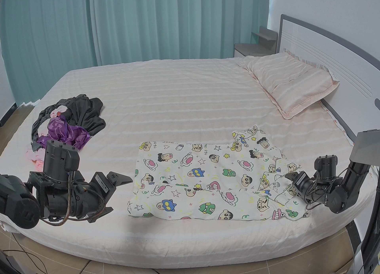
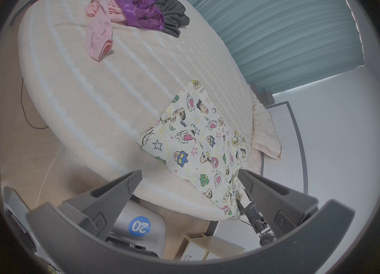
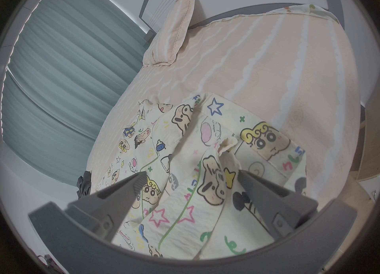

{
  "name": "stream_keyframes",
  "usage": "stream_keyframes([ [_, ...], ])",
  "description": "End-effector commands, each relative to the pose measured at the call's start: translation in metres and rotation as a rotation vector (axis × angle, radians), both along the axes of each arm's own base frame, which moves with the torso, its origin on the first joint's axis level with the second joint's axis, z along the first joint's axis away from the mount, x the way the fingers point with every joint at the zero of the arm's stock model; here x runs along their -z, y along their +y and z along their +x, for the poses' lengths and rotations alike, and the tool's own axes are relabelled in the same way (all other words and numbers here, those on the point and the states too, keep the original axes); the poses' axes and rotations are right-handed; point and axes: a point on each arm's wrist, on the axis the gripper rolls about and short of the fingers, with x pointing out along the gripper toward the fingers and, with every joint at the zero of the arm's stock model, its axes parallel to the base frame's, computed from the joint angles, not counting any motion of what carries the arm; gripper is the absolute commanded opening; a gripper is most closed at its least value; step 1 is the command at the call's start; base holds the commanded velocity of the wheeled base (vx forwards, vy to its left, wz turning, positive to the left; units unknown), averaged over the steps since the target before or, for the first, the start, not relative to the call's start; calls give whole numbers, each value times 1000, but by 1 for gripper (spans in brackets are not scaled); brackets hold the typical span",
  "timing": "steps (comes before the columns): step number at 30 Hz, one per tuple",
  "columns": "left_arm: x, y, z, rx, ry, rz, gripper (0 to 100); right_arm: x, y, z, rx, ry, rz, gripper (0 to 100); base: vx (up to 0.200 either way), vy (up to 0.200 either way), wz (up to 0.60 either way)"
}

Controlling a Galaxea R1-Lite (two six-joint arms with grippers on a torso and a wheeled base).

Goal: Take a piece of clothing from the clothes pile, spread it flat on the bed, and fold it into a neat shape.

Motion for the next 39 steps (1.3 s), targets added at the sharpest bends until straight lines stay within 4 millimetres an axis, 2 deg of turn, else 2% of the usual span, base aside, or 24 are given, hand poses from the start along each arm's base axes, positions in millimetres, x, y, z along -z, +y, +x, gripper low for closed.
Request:
stream_keyframes([
  [1, 3, -1, 2, -1, 12, 5, 100, 7, -1, 3, 5, 8, -1, 0, 0, 0, 0],
  [10, 4, 0, 4, -7, 10, 2, 100, 5, -6, 1, 19, 6, -20, 0, 0, 0, 0],
  [12, 4, 0, 5, -8, 4, 0, 100, 2, -6, -1, 26, -1, -28, 0, 0, 0, 0],
  [16, 4, -1, 5, -6, 2, -3, 100, -17, -1, -10, 13, -45, -32, 0, 0, 0, 0],
  [19, 4, -1, 5, -6, 2, -3, 100, -19, -1, -11, 12, -46, -32, 0, 0, 0, 0],
  [20, 5, -1, 4, -4, 5, -3, 100, -24, 6, -20, -12, -47, -39, 0, 0, 0, 0],
  [25, 7, -2, 3, 5, 14, -4, 100, -32, 13, -29, -12, -59, -69, 0, 0, 0, 0],
  [39, 8, -2, 3, 5, 19, -6, 100, -42, 21, -58, -30, -55, -145, 0, 0, 0, 0],
])
